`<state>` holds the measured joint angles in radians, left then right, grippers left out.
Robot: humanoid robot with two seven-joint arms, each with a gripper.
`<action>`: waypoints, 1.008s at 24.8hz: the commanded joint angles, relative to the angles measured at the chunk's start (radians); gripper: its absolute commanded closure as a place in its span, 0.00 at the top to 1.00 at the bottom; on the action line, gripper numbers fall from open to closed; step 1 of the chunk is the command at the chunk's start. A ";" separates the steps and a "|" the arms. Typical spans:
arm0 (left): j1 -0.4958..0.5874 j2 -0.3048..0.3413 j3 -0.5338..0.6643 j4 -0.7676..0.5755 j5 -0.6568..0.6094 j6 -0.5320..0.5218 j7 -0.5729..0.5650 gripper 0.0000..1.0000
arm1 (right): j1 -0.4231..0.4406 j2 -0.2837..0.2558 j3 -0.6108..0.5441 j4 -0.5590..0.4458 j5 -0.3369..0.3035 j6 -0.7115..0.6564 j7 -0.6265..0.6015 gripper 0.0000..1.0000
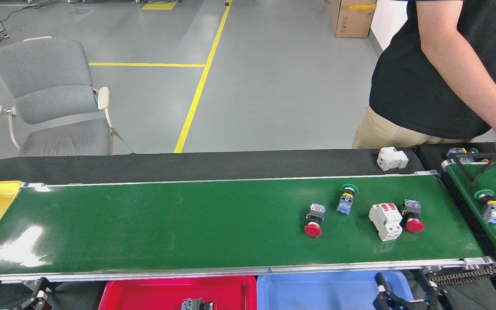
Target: Pick switch part from conveyor to tray
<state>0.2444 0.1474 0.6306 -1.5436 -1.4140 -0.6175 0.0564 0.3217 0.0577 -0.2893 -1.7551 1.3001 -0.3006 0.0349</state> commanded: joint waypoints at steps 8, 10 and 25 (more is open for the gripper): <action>-0.010 0.015 -0.117 -0.069 0.000 -0.004 0.010 1.00 | -0.130 -0.002 0.078 0.037 0.151 0.103 0.023 0.98; -0.008 0.012 -0.164 -0.113 -0.002 0.002 0.006 1.00 | -0.170 -0.010 0.114 0.065 0.156 0.133 0.034 0.98; -0.060 -0.002 -0.348 -0.170 -0.011 0.068 -0.058 1.00 | -0.381 -0.062 0.412 0.286 0.159 0.271 0.036 0.02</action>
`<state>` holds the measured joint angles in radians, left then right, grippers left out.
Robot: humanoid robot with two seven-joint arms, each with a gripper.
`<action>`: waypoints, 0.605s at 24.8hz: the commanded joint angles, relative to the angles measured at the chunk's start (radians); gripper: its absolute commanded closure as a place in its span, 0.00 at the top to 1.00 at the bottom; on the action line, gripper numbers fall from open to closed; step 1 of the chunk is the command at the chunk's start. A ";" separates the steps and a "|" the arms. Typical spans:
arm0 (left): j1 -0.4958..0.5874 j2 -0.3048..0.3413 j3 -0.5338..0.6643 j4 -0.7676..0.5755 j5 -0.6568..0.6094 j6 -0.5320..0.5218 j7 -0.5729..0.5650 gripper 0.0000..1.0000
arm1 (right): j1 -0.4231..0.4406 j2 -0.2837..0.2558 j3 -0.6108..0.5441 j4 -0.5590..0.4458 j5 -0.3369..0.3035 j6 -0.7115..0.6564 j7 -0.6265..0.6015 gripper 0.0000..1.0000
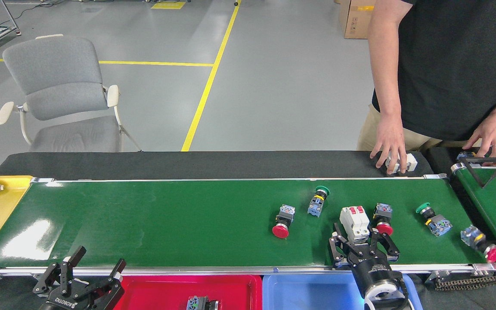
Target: Pick switch part from conveyor to tray
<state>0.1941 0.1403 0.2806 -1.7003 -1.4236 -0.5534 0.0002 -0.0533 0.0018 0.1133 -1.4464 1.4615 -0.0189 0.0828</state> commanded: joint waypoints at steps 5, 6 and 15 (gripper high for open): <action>-0.016 0.004 -0.011 -0.015 0.000 0.004 -0.011 1.00 | 0.136 -0.068 0.013 -0.226 -0.029 -0.131 -0.035 0.01; -0.016 0.005 -0.011 -0.015 0.000 0.004 -0.011 1.00 | 0.193 -0.080 0.009 -0.284 -0.044 -0.150 -0.043 0.01; -0.019 -0.001 -0.118 -0.027 -0.028 0.007 -0.029 1.00 | 0.360 -0.178 -0.101 -0.324 -0.201 -0.449 -0.166 0.98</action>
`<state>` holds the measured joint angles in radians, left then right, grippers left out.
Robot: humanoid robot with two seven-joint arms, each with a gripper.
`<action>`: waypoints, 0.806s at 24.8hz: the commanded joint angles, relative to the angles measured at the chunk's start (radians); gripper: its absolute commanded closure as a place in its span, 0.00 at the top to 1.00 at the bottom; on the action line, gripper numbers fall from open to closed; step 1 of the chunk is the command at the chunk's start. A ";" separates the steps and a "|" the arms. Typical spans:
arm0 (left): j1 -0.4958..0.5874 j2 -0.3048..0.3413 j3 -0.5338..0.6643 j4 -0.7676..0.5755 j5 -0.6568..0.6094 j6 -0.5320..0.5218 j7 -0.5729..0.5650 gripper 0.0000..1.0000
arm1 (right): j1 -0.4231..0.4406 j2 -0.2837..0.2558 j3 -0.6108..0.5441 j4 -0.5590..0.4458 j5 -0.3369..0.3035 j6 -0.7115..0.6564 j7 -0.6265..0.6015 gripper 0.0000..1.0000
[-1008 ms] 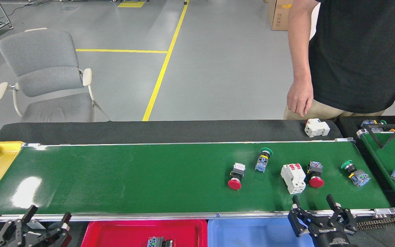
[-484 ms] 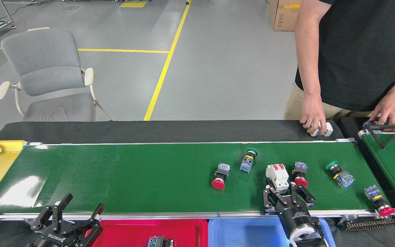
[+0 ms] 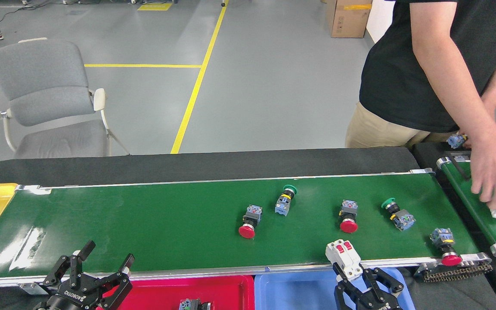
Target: Pick switch part from conveyor to tray
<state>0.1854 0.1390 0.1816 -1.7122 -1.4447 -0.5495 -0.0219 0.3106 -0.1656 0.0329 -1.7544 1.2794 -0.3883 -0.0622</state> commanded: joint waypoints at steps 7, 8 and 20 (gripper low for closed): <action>-0.113 -0.153 -0.143 0.002 -0.215 0.054 -0.044 1.00 | -0.013 0.124 -0.169 -0.014 -0.075 -0.073 0.079 0.98; -0.129 -0.180 -0.149 0.013 -0.238 0.054 -0.053 1.00 | -0.016 0.136 -0.168 -0.014 -0.063 0.005 0.108 0.98; -0.290 -0.236 -0.172 0.235 -0.302 0.115 -0.119 1.00 | -0.108 0.161 -0.077 -0.002 0.084 0.203 0.153 0.98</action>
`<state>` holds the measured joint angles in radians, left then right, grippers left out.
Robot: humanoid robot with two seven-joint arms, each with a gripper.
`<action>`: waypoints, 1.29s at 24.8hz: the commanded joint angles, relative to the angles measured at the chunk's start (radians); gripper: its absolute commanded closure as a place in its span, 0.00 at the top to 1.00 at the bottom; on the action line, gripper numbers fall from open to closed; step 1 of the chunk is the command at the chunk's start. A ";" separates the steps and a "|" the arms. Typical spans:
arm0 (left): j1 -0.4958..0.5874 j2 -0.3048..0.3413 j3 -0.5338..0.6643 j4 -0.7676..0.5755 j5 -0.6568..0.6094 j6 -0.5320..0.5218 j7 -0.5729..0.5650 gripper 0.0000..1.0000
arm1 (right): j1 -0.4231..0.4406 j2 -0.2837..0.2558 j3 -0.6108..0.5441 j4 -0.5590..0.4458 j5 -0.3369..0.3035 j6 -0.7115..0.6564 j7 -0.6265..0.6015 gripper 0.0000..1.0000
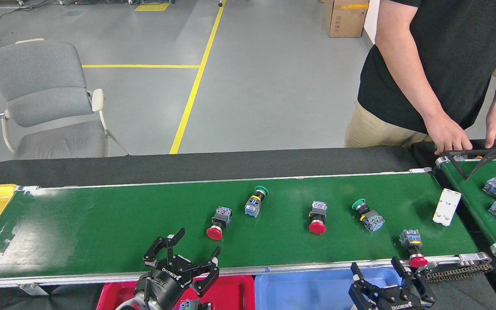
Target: Pick switch part from conveyor to tray
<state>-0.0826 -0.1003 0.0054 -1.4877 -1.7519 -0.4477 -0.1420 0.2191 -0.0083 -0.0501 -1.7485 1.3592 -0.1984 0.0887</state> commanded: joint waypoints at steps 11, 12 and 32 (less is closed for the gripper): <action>-0.128 0.013 0.002 0.162 0.005 0.057 0.001 0.93 | -0.261 0.024 0.348 0.176 0.070 0.232 0.060 0.98; -0.147 0.013 0.002 0.194 0.005 0.069 0.002 0.85 | -0.284 0.027 0.375 0.202 0.070 0.255 0.066 0.98; 0.310 0.088 0.044 -0.293 0.232 -0.338 0.004 0.97 | -0.501 0.093 0.452 0.537 0.097 0.461 0.034 0.03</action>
<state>0.2159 -0.0073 0.0413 -1.7547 -1.5317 -0.7714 -0.1419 -0.2698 0.0942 0.4058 -1.2014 1.4560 0.2535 0.1337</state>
